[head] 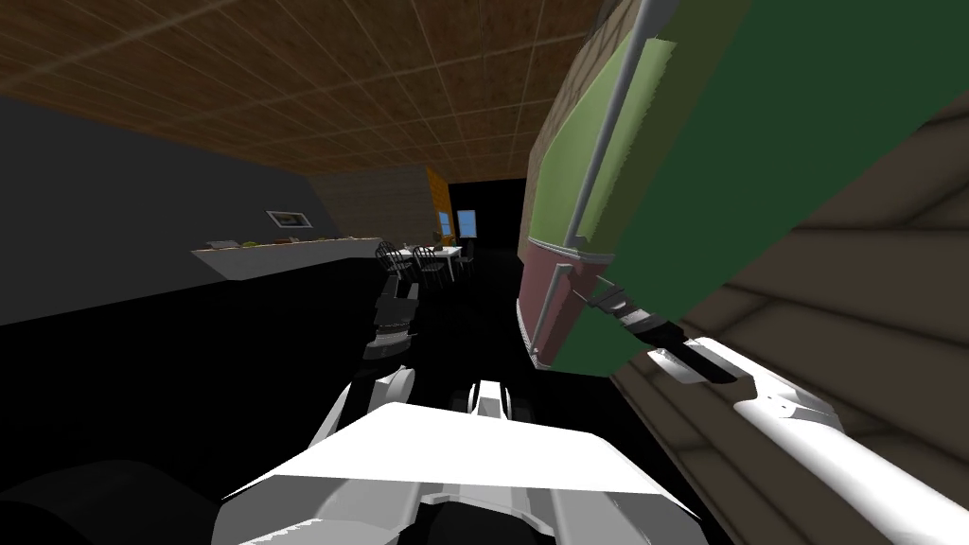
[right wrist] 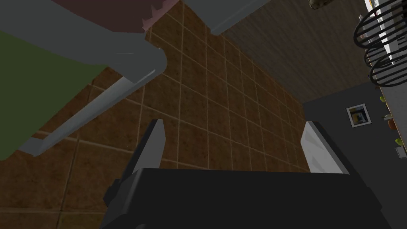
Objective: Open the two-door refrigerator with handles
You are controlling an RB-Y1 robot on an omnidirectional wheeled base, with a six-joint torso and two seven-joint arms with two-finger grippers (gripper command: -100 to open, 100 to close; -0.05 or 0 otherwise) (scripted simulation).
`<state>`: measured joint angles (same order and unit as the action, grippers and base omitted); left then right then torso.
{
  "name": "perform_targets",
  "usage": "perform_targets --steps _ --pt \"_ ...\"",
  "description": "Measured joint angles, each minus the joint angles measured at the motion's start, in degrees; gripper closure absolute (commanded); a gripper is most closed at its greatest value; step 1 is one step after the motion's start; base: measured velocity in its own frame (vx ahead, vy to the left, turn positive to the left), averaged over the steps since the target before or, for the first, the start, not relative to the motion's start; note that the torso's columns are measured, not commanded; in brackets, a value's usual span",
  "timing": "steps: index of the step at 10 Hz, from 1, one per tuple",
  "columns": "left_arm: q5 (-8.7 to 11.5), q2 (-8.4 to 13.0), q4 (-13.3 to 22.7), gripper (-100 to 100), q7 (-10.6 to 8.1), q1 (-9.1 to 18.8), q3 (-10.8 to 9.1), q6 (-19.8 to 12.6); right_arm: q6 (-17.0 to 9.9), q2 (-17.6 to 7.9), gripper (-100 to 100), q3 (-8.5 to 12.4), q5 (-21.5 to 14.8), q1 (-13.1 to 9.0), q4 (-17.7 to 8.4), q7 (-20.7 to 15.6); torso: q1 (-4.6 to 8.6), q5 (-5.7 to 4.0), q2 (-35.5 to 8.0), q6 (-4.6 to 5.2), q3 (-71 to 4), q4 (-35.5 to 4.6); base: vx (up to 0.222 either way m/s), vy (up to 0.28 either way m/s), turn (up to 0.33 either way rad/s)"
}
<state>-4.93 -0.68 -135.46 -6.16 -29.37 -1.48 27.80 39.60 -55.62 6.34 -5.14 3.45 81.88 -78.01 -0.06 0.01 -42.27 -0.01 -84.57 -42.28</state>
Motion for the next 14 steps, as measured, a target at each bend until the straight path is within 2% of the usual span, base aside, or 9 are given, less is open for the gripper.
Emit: perform_targets --steps 1,3,4,7,8,11,13,14 --pt "0.0 0.0 0.0 0 0.0 0.0 0.0 0.0 -0.1 -1.1 -100 0.2 0.1 -0.2 -0.8 -1.1 0.09 -0.01 0.0 0.03 0.0 0.0 0.052 0.087 0.022" --pt "0.0 0.0 0.0 0 0.0 0.0 0.0 0.0 0.1 -4.2 -100 0.6 0.2 -1.6 -4.4 -4.2 0.01 0.0 0.0 0.01 0.0 0.0 0.074 0.102 0.024" --pt "0.0 0.0 0.0 0 0.0 0.0 0.0 0.0 0.1 -5.4 -100 0.9 0.3 -1.7 -5.2 -5.1 0.1 -0.02 0.0 0.02 0.0 0.0 0.046 0.075 0.017" --pt "0.0 0.0 0.0 0 0.0 0.0 -0.01 0.0 0.2 -8.5 -100 0.7 0.2 -4.1 -9.7 -8.0 0.09 -0.03 -0.1 0.02 0.0 0.0 0.044 0.07 0.018" --pt "0.0 0.0 0.0 0 0.0 0.0 0.0 0.0 0.0 -10.5 -100 0.9 0.4 -4.7 -10.9 -9.3 -0.03 0.03 0.0 0.01 0.0 0.0 0.045 0.071 0.007" --pt "0.0 0.0 0.0 0 0.0 0.0 0.0 0.0 0.4 -13.7 -100 1.6 0.6 -5.7 -14.9 -12.4 0.01 0.01 0.0 0.0 0.0 0.0 0.049 0.077 0.013" --pt "0.0 0.0 0.0 0 0.0 0.0 -0.01 0.0 0.9 -15.2 -100 1.3 0.5 -7.1 -17.7 -14.1 0.08 -0.02 -0.1 0.02 0.0 0.0 0.036 0.079 0.014" --pt "0.0 0.0 0.0 0 0.0 0.0 0.0 0.0 1.3 -16.2 -100 0.9 0.4 -8.5 -19.7 -15.3 0.04 0.0 0.0 0.01 0.0 0.0 0.05 0.072 0.015"
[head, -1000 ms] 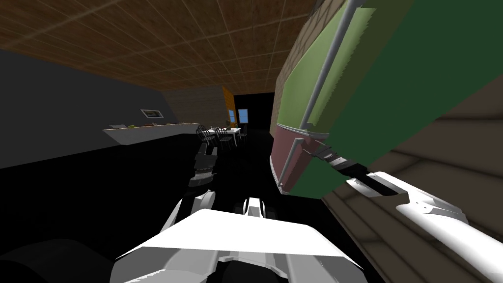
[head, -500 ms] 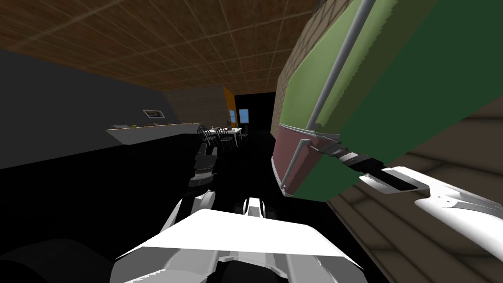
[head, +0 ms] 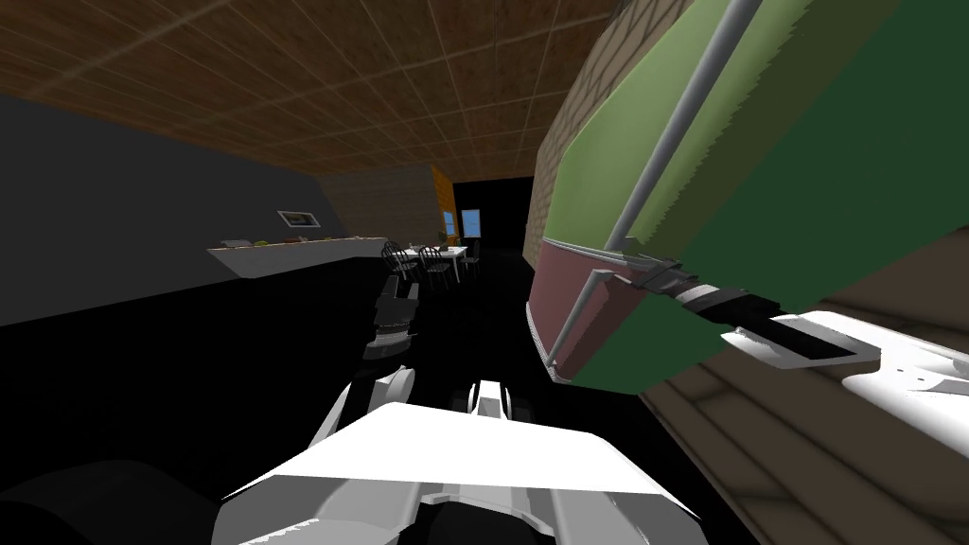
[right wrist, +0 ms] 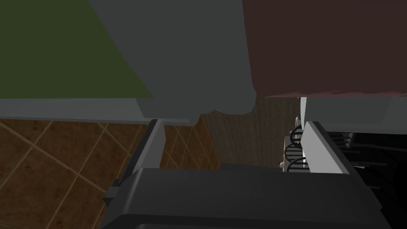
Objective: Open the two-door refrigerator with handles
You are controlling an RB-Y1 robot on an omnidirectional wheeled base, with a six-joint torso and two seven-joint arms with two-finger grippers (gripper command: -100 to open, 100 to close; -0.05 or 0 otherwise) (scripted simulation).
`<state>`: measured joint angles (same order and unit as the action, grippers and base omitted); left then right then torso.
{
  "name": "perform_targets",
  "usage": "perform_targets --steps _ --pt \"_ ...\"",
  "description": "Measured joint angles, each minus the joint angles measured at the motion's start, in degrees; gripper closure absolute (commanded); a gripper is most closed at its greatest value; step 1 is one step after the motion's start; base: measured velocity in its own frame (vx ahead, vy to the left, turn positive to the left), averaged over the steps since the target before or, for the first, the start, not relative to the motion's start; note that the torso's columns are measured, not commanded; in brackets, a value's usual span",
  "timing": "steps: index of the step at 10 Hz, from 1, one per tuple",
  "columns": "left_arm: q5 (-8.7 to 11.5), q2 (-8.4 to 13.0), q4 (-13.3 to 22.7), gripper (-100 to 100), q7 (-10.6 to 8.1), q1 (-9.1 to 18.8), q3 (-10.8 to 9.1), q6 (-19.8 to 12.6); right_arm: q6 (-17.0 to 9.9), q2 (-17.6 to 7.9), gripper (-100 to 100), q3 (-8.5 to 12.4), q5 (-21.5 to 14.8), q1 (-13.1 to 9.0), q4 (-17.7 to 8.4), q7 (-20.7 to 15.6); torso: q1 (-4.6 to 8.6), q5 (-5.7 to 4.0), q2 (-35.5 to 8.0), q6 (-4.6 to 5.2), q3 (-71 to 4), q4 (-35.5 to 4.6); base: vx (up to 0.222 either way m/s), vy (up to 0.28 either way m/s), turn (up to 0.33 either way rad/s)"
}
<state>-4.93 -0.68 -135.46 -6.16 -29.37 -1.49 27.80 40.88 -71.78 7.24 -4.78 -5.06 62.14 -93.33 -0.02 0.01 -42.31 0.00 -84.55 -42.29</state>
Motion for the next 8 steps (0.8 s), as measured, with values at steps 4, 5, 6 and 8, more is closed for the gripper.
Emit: perform_targets --steps 4,5,6,8 --pt "0.0 0.0 0.0 0 0.0 0.0 0.0 0.0 -0.4 -4.3 -100 0.7 0.3 -1.1 -3.0 -3.0 0.12 -0.04 0.0 0.02 0.0 0.0 0.04 0.06 0.01" --pt "0.0 0.0 0.0 0 0.0 0.0 0.0 0.0 -0.2 -5.3 -100 0.9 0.3 -1.4 -3.8 -3.7 0.06 -0.02 0.0 0.0 0.0 0.0 0.019 0.021 -0.001" --pt "0.0 0.0 0.0 0 0.0 0.0 -0.01 0.0 -0.2 -5.4 -100 0.9 0.3 -1.4 -3.9 -3.9 0.11 -0.04 0.0 0.0 0.0 0.0 0.093 0.02 0.069" --pt "0.0 0.0 0.0 0 0.0 0.0 -0.01 0.0 -0.4 -6.3 100 0.8 0.3 -1.4 -4.1 -3.1 0.12 0.03 0.3 -0.19 -0.2 0.1 0.022 0.011 -0.018"
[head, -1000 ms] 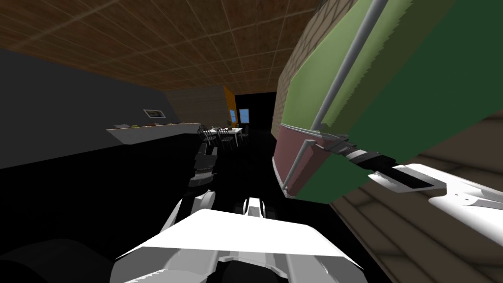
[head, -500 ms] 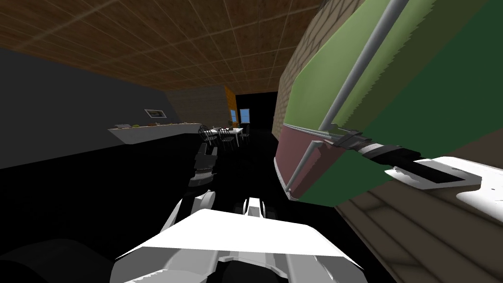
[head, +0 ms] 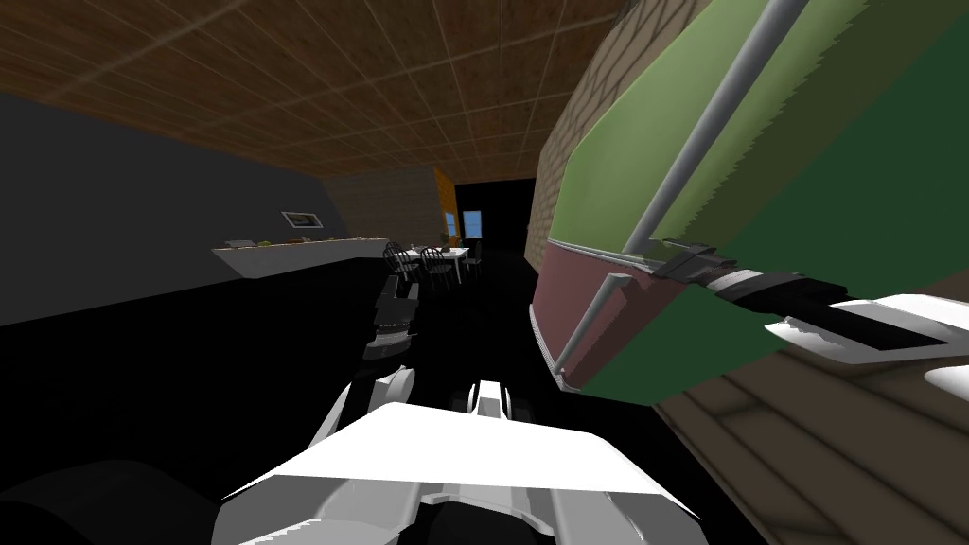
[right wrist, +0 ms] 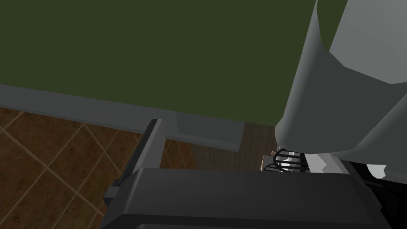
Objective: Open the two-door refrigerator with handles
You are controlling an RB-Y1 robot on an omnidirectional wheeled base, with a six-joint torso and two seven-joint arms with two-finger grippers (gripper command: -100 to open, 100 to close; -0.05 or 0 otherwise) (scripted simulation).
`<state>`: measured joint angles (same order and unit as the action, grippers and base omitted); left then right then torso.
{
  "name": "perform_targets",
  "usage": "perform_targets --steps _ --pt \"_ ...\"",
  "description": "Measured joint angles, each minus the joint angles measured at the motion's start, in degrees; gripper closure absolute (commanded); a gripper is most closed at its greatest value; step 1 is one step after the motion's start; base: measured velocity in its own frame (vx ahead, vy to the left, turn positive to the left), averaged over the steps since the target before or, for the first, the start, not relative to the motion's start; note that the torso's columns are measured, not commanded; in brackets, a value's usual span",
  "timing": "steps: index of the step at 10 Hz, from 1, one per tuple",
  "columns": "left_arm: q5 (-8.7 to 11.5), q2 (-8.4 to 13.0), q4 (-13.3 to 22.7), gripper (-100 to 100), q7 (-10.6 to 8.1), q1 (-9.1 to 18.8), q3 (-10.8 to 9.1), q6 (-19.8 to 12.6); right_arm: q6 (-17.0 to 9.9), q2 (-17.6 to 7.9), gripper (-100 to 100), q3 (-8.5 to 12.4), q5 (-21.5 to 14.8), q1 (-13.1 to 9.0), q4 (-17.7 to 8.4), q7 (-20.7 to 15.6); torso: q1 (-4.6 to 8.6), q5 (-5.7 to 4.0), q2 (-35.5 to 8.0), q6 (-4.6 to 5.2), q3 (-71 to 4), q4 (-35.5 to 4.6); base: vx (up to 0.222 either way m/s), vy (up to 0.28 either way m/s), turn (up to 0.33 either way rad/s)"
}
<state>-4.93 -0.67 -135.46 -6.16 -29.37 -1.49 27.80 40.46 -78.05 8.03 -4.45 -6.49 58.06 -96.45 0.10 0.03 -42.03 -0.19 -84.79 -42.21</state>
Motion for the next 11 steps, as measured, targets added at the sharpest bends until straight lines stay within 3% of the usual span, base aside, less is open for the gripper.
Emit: perform_targets --steps 1,3,5,7,10,11 --pt "0.0 0.0 0.0 0 0.0 0.0 0.0 0.0 0.0 0.0 100 0.0 0.0 0.0 0.0 0.0 0.01 -0.05 -0.1 0.02 0.1 0.0 0.017 0.083 0.217" --pt "0.0 0.0 0.0 0 0.0 0.0 0.01 0.0 -2.8 0.6 100 3.3 -2.6 3.6 3.2 2.6 -0.26 0.01 0.3 -0.15 -0.2 0.2 0.027 0.08 0.059" --pt "0.0 0.0 0.0 0 0.0 0.0 0.0 0.0 -6.0 0.5 100 4.7 -2.9 6.7 5.9 3.7 0.17 -0.19 0.3 -0.06 -0.1 0.2 0.017 0.051 0.105" --pt "0.0 0.0 0.0 0 0.0 0.0 0.01 0.0 -8.9 1.1 100 8.0 -5.6 10.3 8.9 6.5 0.0 -0.15 0.7 -0.27 -0.4 0.4 0.024 0.075 0.078" --pt "0.0 0.0 0.0 0 0.0 0.0 0.0 0.0 -13.7 1.3 100 9.1 -6.1 14.3 12.4 7.4 0.17 -0.15 -0.1 0.14 0.1 0.0 0.028 0.027 0.102" --pt "0.0 0.0 0.0 0 0.0 0.0 0.01 0.0 -15.4 1.6 100 10.8 -7.7 16.2 14.1 8.7 -0.17 -0.05 -0.2 0.08 0.2 0.0 0.057 0.084 0.135"
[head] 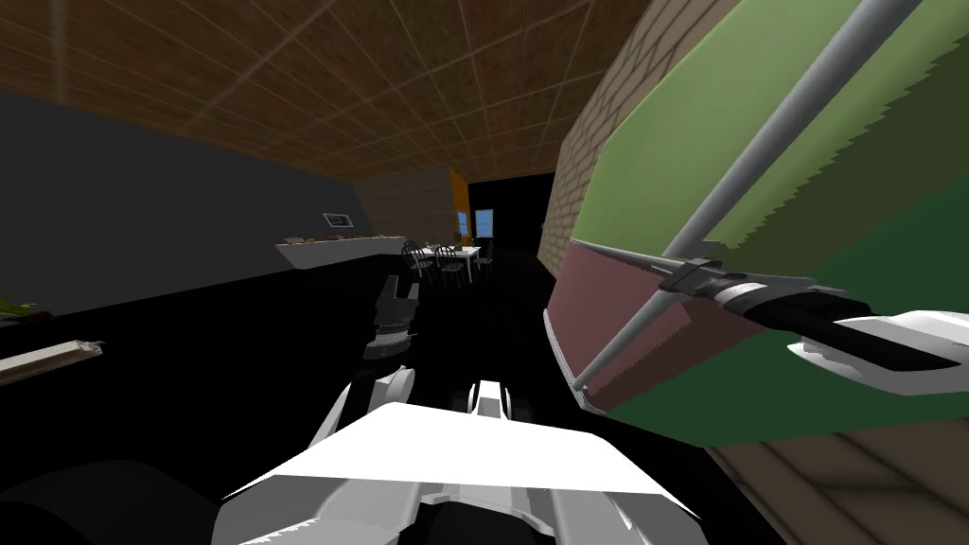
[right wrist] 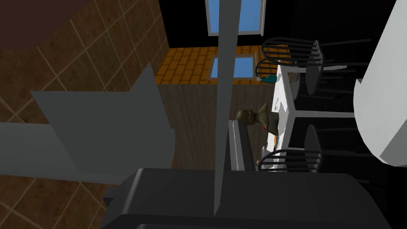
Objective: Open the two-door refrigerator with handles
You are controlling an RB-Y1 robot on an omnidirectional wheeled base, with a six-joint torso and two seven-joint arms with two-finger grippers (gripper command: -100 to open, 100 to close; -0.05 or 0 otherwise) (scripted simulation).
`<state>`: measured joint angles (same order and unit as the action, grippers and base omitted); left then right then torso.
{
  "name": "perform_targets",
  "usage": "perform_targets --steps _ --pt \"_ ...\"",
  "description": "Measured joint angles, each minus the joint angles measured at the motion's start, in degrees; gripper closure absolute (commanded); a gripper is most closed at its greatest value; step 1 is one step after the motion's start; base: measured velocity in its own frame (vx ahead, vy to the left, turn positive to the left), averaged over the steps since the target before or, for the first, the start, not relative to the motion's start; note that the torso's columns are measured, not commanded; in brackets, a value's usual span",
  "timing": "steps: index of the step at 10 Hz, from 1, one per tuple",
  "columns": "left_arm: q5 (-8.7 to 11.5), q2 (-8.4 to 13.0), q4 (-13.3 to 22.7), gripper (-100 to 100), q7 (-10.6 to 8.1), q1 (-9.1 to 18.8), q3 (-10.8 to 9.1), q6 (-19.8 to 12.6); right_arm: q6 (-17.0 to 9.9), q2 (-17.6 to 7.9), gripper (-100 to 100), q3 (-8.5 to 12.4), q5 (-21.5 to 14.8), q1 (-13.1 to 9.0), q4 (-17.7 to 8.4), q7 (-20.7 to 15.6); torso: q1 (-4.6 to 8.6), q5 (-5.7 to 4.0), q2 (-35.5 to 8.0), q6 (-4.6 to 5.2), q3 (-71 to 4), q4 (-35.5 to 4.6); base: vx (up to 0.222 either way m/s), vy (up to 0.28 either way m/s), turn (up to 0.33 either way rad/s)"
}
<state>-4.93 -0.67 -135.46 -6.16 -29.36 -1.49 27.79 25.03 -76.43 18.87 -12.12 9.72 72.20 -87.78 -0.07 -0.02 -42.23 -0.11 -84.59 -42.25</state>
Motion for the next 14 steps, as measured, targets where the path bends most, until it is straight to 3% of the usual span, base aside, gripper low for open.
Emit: perform_targets --steps 1,3,6,8,10,13,14 --pt "0.0 0.0 0.0 0 0.0 0.0 0.0 0.0 -1.7 0.2 100 1.5 -1.1 2.0 2.0 1.5 -0.12 0.09 -0.1 0.14 0.0 0.0 0.036 0.054 -0.047" --pt "0.0 0.0 0.0 0 0.0 0.0 -0.01 0.0 -5.3 0.1 100 1.8 -1.6 4.2 3.8 2.5 0.2 -0.03 -0.1 0.09 0.1 -0.1 0.022 0.051 0.126" --pt "0.0 0.0 0.0 0 0.0 0.0 -0.01 0.0 -9.9 0.9 100 6.1 -4.6 9.4 8.2 6.0 -0.01 0.1 0.2 -0.01 -0.2 0.1 0.022 0.05 0.03" --pt "0.0 0.0 0.0 0 0.0 0.0 -0.01 0.0 -13.0 0.9 100 6.5 -4.8 11.5 9.7 6.2 0.24 -0.05 0.0 0.05 0.0 0.0 0.025 0.041 0.132" --pt "0.0 0.0 0.0 0 0.0 0.0 0.0 0.0 -16.1 1.4 100 9.6 -7.4 14.6 12.6 9.0 -0.14 0.11 0.1 0.09 -0.1 0.0 0.043 0.074 0.068" --pt "0.0 0.0 0.0 0 0.0 0.0 -0.01 0.0 -20.6 1.5 100 10.8 -7.9 18.5 15.8 9.9 0.28 -0.06 -0.2 0.12 0.1 -0.1 0.018 0.027 0.073" --pt "0.0 0.0 0.0 0 0.0 0.0 0.0 0.0 -22.3 1.8 100 12.3 -9.4 20.1 17.4 11.2 -0.08 0.04 0.0 0.02 0.0 0.0 0.067 0.086 0.147"
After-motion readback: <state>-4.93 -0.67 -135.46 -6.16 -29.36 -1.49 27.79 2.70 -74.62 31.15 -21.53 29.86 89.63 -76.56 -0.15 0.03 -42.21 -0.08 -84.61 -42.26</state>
